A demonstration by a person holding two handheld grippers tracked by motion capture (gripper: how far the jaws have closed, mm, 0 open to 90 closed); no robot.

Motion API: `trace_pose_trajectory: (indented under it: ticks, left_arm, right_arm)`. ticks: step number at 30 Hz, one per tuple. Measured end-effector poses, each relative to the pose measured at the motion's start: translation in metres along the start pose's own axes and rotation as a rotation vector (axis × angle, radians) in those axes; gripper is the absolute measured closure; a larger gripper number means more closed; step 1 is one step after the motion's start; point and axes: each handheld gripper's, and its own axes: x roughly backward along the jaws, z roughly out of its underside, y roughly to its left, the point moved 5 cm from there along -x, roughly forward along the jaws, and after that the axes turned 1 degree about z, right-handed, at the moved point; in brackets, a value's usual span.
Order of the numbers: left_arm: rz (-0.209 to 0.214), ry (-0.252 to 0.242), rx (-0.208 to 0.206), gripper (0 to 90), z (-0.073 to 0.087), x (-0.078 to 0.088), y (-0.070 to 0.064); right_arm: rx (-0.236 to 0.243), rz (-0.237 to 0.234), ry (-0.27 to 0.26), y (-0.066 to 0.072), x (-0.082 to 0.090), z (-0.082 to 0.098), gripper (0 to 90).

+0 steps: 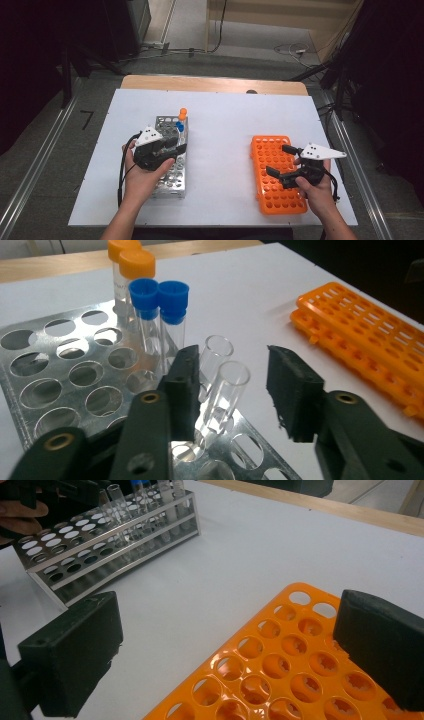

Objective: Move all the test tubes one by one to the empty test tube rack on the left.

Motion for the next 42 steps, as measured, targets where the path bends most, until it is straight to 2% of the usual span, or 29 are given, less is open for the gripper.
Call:
trace_pose_trajectory:
  ticks: [7,9,11,16,24,28,32,35,38,40,41,42]
  left_arm:
    - [0.052,-0.044,0.004,18.5,-0.004,0.005,-0.003]
    - [0.054,-0.052,-0.007,9.0,-0.004,0.007,-0.003]
    - [0.073,-0.063,-0.011,1.6,-0.004,0.01,-0.003]
    - [0.097,-0.104,-0.026,0.0,-0.001,0.021,-0.002]
    - [0.08,-0.172,-0.04,0.0,0.008,0.046,0.005]
    - [0.066,-0.2,-0.014,0.0,0.015,0.059,0.014]
    - [0.062,-0.214,-0.021,0.0,0.023,0.07,0.017]
    - [0.067,-0.238,-0.021,0.0,0.031,0.081,0.023]
    - [0.053,-0.254,-0.014,0.0,0.04,0.09,0.032]
    - [0.041,-0.258,-0.033,0.0,0.045,0.094,0.037]
    - [0.029,-0.259,-0.063,0.0,0.049,0.098,0.039]
    - [0.023,-0.263,-0.071,0.0,0.052,0.1,0.041]
  right_arm:
    - [0.004,-0.012,0.0,0.001,0.0,0.0,0.0]
    - [0.007,-0.013,-0.002,0.001,0.0,0.0,0.0]
    - [0.007,-0.014,-0.003,0.0,0.0,0.0,0.0]
    - [0.009,-0.011,-0.006,-0.002,0.002,0.001,0.0]
    - [0.009,-0.019,-0.027,-0.006,0.006,0.002,0.0]
    - [-0.002,-0.013,-0.028,-0.015,0.01,0.005,0.0]
    - [-0.003,0.006,-0.027,-0.024,0.014,0.009,0.0]
    - [-0.025,0.018,-0.035,-0.033,0.018,0.013,0.0]
    - [-0.047,0.042,-0.041,-0.044,0.023,0.018,0.0]
    - [-0.053,0.056,-0.046,-0.05,0.026,0.02,0.0]
    - [-0.053,0.065,-0.047,-0.052,0.027,0.021,0.0]
    - [-0.052,0.076,-0.046,-0.055,0.028,0.022,0.0]
